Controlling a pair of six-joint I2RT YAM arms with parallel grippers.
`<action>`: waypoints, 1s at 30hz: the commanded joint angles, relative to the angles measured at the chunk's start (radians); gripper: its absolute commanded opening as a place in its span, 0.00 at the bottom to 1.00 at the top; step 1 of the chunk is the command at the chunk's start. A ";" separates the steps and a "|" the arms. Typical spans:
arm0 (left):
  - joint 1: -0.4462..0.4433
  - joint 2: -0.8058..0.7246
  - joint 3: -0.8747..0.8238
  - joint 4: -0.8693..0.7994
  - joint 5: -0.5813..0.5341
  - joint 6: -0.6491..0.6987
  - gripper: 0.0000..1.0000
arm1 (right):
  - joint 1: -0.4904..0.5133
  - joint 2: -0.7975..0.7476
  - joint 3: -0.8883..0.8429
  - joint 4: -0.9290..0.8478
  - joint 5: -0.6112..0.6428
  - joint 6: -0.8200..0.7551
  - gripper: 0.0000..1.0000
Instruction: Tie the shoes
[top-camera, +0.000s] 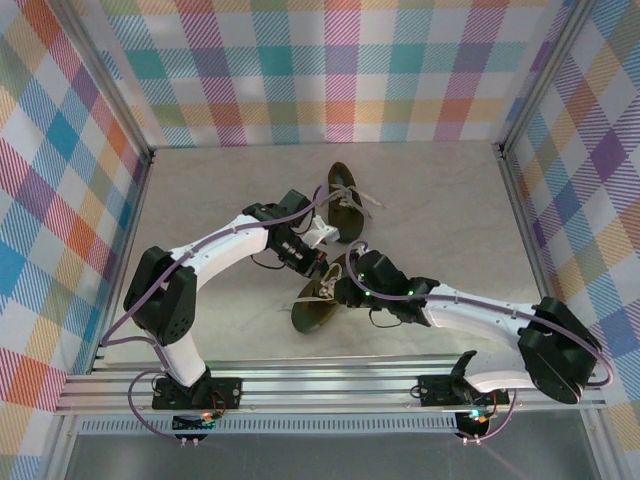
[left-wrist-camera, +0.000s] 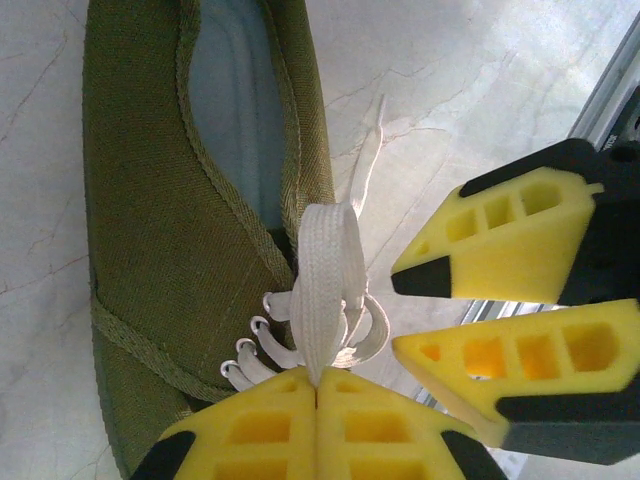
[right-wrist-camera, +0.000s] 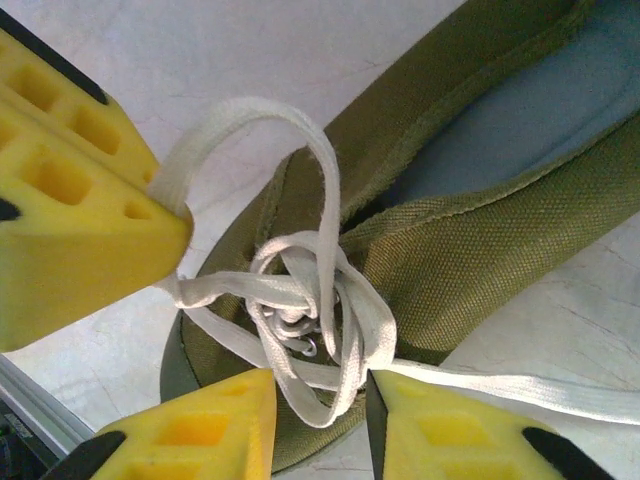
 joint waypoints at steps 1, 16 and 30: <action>-0.010 -0.030 0.011 -0.011 -0.006 -0.002 0.00 | 0.006 0.030 0.040 -0.025 0.001 0.017 0.28; -0.010 -0.036 0.016 -0.024 -0.030 0.006 0.00 | 0.006 -0.018 0.038 -0.081 0.034 -0.021 0.01; -0.014 -0.046 0.010 -0.036 -0.037 0.021 0.00 | 0.003 -0.005 0.139 -0.315 0.018 -0.229 0.02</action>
